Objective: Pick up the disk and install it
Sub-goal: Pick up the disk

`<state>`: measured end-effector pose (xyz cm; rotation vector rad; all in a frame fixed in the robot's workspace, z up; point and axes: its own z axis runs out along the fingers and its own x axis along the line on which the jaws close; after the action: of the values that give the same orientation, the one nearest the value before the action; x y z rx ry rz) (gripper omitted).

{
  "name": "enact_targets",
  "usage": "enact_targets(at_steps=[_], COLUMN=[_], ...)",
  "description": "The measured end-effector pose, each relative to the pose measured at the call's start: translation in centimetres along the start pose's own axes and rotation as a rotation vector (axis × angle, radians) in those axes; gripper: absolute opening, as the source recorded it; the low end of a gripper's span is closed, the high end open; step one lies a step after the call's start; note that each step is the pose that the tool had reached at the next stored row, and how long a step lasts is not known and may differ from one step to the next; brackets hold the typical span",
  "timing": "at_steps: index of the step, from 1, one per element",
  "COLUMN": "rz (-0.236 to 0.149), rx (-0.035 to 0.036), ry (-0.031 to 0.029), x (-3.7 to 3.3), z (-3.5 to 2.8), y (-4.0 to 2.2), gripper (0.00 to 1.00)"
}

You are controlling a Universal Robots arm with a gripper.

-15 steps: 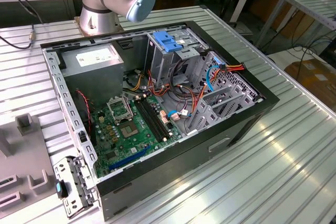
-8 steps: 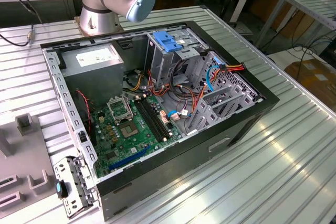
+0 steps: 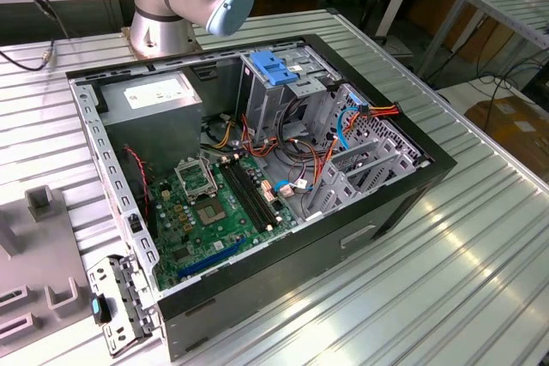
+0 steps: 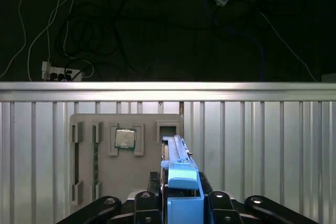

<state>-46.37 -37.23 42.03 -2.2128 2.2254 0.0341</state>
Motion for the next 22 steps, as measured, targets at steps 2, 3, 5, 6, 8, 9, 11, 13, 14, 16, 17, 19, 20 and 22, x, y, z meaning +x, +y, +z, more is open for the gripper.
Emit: enact_targets(at_steps=[2, 3, 5, 6, 8, 9, 11, 13, 14, 16, 17, 19, 20, 22], rz=[0.000, 0.000, 0.000, 0.000, 0.000, 0.000, 0.000, 0.000, 0.000, 0.000, 0.000, 0.000, 0.000, 0.000], rx=[0.0001, 0.0001, 0.0000, 0.0001, 0.0001, 0.0000, 0.0000, 0.0000, 0.0001, 0.0000, 0.0000, 0.0000, 0.0000, 0.0000], ry=[-0.0001, -0.0001, -0.0001, 0.0000, -0.0001, 0.0000, -0.0001, 0.0000, -0.0001, -0.0001, 0.0000, 0.0000, 0.0000, -0.0001], x=[-0.01, -0.01, -0.02, -0.02, -0.03, -0.04, -0.05, -0.07, -0.07, -0.10, -0.14, -0.14, -0.14, -0.14], z=[-0.35, -0.57, -1.10, -1.29, -1.78, -2.03, -2.66, -3.73, -4.25, -6.01, -7.74, -7.96, -8.09, -8.28], y=[0.01, 0.01, 0.02, 0.02, 0.03, 0.03, 0.04, 0.05, 0.06, 0.08, 0.10, 0.10, 0.11, 0.11], gripper=[0.37, 0.37, 0.37, 0.37, 0.37, 0.37, 0.37, 0.37, 0.37, 0.37, 0.37, 0.37, 0.37, 0.37])
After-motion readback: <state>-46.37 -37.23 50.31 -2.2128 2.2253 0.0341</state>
